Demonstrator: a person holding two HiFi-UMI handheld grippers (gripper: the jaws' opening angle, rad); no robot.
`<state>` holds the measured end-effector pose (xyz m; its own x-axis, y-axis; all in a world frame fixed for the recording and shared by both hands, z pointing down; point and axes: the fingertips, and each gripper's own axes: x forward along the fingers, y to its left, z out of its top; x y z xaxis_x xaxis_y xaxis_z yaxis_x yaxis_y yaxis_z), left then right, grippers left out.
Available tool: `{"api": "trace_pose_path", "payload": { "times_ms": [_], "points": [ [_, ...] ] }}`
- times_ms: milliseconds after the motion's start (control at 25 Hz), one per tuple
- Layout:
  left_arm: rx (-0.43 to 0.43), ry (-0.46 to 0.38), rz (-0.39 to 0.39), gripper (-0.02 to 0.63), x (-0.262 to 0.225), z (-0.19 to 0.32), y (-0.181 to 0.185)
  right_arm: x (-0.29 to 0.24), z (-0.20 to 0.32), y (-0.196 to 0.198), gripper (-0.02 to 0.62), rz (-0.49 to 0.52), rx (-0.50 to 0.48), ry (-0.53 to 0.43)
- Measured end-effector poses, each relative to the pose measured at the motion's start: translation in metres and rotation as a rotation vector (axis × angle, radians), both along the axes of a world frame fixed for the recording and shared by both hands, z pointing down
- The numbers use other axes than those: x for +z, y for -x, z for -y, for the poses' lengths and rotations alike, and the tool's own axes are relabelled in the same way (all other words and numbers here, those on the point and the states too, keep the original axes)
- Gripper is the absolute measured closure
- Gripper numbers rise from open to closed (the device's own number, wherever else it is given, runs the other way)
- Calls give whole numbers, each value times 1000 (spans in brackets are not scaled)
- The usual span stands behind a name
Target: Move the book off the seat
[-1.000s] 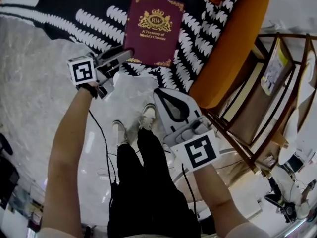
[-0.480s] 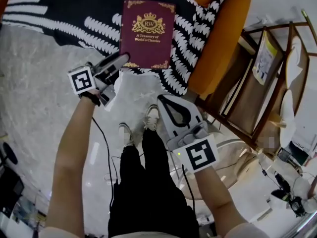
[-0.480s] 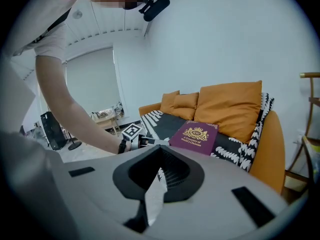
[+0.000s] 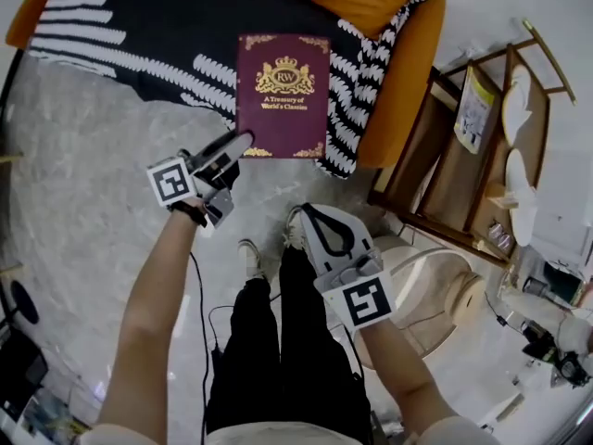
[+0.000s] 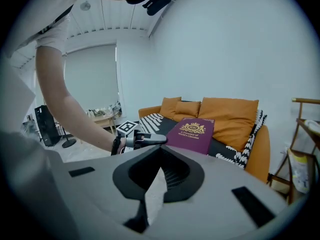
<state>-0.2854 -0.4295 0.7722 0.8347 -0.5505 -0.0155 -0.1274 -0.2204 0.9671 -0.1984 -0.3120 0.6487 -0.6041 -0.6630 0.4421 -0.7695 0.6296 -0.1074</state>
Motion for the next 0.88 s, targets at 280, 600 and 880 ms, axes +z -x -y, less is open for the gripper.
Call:
{"api": "trace_pose_path", "payload": {
  "times_ms": [280,600,880],
  "points": [
    [1,-66,-17,374,-83,-52,26,-85,-26,16,574,3,94,-16],
    [-23,-85,-49,375,-161,-84,25,-153,-59,-7,574,23,244,-1],
    [-23,-93,-81,374,-209,-95,-4,-189,-84,-67,574,-41,363,-22]
  ]
}}
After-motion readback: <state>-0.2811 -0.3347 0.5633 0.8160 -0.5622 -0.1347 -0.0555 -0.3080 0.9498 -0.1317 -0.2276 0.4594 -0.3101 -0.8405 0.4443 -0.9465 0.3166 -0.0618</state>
